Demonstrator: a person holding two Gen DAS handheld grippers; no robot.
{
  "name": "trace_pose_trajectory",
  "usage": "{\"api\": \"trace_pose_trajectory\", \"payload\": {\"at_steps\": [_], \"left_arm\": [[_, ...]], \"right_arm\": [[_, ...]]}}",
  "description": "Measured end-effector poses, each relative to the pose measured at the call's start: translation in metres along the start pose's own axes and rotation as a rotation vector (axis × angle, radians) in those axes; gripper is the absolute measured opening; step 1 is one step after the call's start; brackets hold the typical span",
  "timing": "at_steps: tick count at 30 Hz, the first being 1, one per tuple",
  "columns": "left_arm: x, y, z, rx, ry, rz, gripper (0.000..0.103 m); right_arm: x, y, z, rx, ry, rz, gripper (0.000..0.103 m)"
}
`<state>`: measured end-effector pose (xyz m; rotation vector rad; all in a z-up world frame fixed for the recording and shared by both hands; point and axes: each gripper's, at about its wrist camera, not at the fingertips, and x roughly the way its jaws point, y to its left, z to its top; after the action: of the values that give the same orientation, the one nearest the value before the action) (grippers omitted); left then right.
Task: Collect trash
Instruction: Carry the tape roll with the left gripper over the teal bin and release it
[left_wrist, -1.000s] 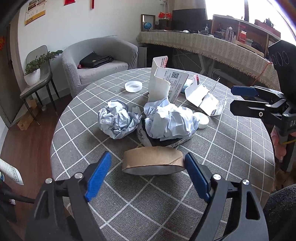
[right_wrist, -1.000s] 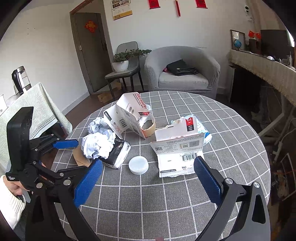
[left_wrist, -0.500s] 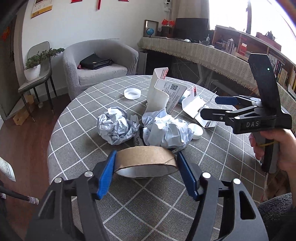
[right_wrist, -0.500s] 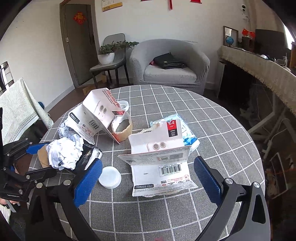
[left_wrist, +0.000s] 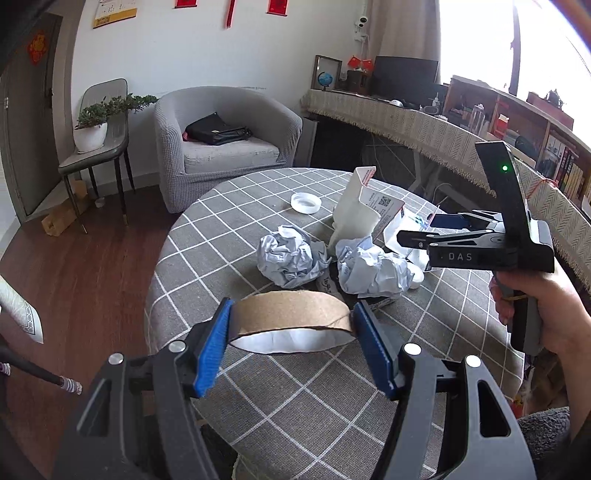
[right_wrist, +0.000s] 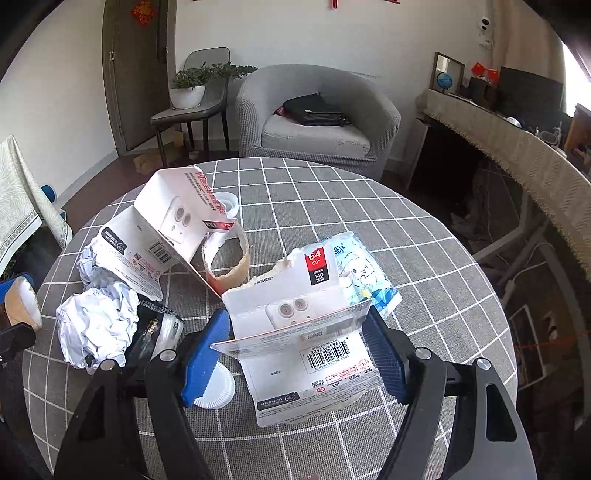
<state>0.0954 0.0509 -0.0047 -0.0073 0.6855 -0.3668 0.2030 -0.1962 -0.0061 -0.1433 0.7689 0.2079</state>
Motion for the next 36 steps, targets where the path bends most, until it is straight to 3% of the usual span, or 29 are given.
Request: {"api": "trace_pose_trajectory", "payload": {"at_steps": [4, 7, 14, 23, 36], "left_arm": [[-0.013, 0.015, -0.002, -0.018, -0.015, 0.042, 0.068], [-0.022, 0.026, -0.004, -0.034, -0.027, 0.088, 0.068], [-0.041, 0.050, -0.002, -0.090, -0.066, 0.186, 0.068], [-0.053, 0.081, -0.016, -0.129, -0.059, 0.286, 0.068], [-0.048, 0.147, -0.074, -0.228, 0.153, 0.399, 0.069]], "right_arm": [[-0.030, -0.002, 0.009, 0.019, -0.088, -0.062, 0.075], [-0.049, -0.001, 0.013, 0.028, -0.147, -0.050, 0.075], [-0.073, 0.022, 0.027, 0.045, -0.221, 0.134, 0.075], [-0.083, 0.090, 0.036, -0.041, -0.268, 0.298, 0.075], [-0.080, 0.193, 0.030, -0.119, -0.191, 0.552, 0.075]]}}
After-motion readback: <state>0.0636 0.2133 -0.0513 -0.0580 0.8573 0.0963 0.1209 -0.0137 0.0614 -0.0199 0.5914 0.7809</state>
